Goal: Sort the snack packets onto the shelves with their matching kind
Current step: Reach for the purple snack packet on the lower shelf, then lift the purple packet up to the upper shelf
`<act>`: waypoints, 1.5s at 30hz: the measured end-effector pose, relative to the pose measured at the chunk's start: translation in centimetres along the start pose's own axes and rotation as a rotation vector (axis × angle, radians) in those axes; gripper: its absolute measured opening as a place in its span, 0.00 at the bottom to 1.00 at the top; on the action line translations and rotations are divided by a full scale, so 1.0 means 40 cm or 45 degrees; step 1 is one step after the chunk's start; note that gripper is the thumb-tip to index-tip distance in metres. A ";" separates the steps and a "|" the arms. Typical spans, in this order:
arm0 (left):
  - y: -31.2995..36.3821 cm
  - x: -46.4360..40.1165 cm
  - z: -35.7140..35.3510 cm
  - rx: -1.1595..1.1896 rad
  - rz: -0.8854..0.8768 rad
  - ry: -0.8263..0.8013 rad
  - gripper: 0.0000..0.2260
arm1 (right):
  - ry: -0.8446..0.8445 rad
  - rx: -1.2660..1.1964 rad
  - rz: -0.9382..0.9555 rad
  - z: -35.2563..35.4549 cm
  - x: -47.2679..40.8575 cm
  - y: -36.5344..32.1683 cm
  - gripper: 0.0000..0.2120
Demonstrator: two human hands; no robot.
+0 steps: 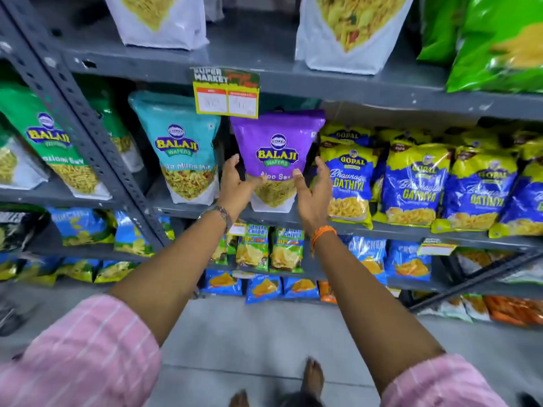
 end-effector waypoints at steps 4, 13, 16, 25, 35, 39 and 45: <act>-0.006 -0.077 -0.002 0.106 -0.038 -0.016 0.34 | -0.203 -0.156 -0.129 -0.003 -0.064 0.030 0.31; -0.050 -0.141 -0.015 0.110 -0.101 -0.003 0.23 | -0.518 -0.110 -0.150 -0.014 -0.136 0.114 0.36; -0.061 -0.136 -0.012 0.105 -0.118 0.007 0.21 | -0.517 -0.074 -0.153 -0.009 -0.137 0.122 0.29; -0.057 -0.029 0.001 0.079 -0.137 0.055 0.21 | -0.465 -0.081 -0.172 0.023 -0.047 0.084 0.24; 0.017 0.181 0.072 0.119 -0.261 0.095 0.16 | -0.539 -0.137 -0.143 0.083 0.125 -0.067 0.21; 0.102 0.246 0.102 0.236 -0.394 0.159 0.13 | -0.580 -0.227 -0.102 0.105 0.156 -0.189 0.21; 0.287 0.281 0.158 0.286 -0.672 0.238 0.11 | -0.557 -0.375 0.037 0.135 0.156 -0.387 0.20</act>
Point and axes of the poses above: each hand's wrist, its own x-axis away from the middle knuckle, its own z-axis out of the back of the hand, y = z × x, the point moved 1 cm from there along -x, towards the middle knuckle, and after that the axes turned 5 degrees about -y, right-handed, at the moved point
